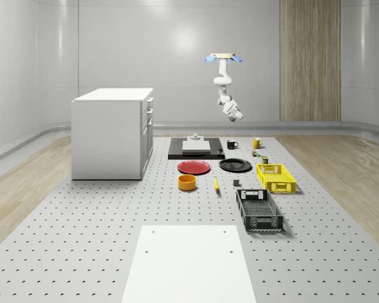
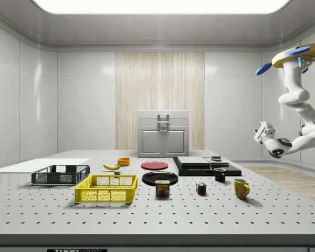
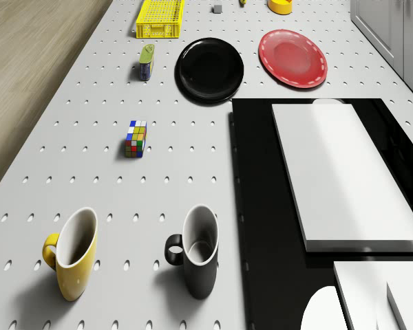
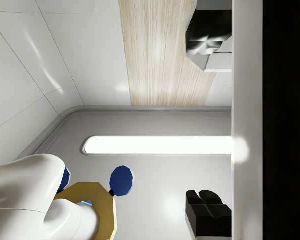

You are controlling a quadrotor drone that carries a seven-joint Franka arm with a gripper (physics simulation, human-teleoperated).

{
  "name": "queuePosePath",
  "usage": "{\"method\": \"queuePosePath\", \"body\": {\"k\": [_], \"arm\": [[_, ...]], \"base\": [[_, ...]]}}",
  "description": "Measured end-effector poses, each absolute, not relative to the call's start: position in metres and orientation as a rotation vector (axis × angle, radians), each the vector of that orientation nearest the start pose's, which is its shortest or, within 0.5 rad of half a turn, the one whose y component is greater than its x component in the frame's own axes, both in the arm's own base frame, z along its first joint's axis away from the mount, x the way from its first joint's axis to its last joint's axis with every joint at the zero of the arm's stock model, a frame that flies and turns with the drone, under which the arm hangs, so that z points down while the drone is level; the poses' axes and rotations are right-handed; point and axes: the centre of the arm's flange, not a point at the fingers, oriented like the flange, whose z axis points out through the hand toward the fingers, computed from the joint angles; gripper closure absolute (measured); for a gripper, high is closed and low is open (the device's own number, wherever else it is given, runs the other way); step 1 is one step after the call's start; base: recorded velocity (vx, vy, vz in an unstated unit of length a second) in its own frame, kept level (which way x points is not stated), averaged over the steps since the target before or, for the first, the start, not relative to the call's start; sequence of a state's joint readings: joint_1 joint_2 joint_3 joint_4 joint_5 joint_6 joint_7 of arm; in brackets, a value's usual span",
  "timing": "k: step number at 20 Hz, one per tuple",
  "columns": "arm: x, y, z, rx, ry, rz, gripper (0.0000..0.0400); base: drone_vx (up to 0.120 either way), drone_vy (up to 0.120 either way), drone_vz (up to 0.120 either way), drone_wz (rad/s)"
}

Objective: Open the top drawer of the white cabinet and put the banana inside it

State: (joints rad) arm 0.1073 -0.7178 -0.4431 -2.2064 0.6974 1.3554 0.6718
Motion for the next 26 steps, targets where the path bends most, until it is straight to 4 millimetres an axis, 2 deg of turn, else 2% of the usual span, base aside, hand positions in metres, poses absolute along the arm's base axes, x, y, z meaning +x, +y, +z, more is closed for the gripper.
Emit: {"method": "queuePosePath", "body": {"k": [4,9,15,26], "arm": [[0.306,-0.095,0.619,-1.751,0.723,0.536,0.0000],[0.306,-0.099,0.603,-1.593,0.656,0.583,0.0000],[0.307,-0.099,0.595,-1.521,0.626,0.602,0.0000],[0.307,-0.100,0.592,-1.490,0.613,0.611,0.0000]], "base": [[0.120,-0.120,0.000,0.000],[0.120,-0.120,0.096,0.000],[0.120,-0.120,0.120,0.000],[0.120,-0.120,0.120,0.000]]}}
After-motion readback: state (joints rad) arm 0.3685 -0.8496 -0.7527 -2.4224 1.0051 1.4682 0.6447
